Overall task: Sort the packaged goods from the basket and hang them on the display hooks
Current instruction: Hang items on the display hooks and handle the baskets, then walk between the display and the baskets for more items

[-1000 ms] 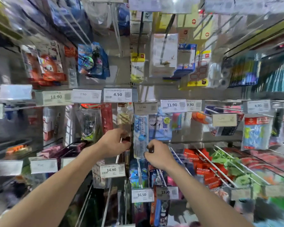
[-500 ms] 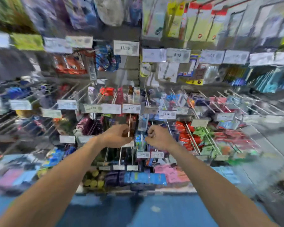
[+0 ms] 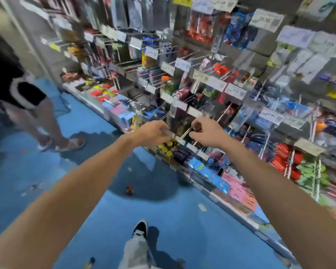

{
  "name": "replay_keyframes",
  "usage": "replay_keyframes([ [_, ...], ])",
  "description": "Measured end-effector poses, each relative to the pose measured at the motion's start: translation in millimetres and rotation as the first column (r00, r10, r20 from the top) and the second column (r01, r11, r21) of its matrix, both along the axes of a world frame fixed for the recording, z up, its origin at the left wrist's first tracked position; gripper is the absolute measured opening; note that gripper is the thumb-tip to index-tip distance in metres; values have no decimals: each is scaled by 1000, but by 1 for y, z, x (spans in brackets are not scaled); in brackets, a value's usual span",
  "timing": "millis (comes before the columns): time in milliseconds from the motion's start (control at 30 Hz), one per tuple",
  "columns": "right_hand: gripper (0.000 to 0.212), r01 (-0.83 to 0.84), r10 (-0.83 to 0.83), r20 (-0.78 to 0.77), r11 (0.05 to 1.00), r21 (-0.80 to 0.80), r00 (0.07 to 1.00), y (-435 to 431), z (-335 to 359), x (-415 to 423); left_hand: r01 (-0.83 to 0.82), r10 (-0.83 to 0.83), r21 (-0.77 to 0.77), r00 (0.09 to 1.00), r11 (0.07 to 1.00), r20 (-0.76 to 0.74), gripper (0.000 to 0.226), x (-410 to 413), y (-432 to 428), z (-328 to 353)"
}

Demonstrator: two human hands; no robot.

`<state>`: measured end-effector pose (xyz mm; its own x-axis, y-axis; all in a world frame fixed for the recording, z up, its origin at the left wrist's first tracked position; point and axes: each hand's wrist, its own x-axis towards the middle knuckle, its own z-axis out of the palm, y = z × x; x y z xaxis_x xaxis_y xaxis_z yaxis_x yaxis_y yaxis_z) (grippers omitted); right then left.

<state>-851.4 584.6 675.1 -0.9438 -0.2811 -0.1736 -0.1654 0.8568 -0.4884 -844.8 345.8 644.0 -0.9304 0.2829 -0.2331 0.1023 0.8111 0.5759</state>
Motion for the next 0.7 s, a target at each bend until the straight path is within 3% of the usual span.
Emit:
replay_keyframes([
  [167,34,-275,274,20,961,32,961,-97,-29,40,-366,364,27,929,930,58,40,119,-78,-37],
  [267,35,-460,459,34,887,47,888,-169,-44,75,-590,580,57,805,806,125,36,199,-123,-51],
  [333,35,-572,570,53,819,31,820,-220,-53,105,-721,703,83,691,688,167,48,259,-150,-57],
  [400,38,-676,673,83,737,11,735,-271,-60,141,-830,808,115,557,545,192,61,321,-177,-65],
  [567,35,-894,893,78,447,-29,444,-396,-75,261,-965,943,69,262,253,206,45,474,-236,-73],
  [700,32,-975,972,100,218,-43,213,-483,-82,378,-999,972,23,26,22,234,52,607,-272,-79],
])
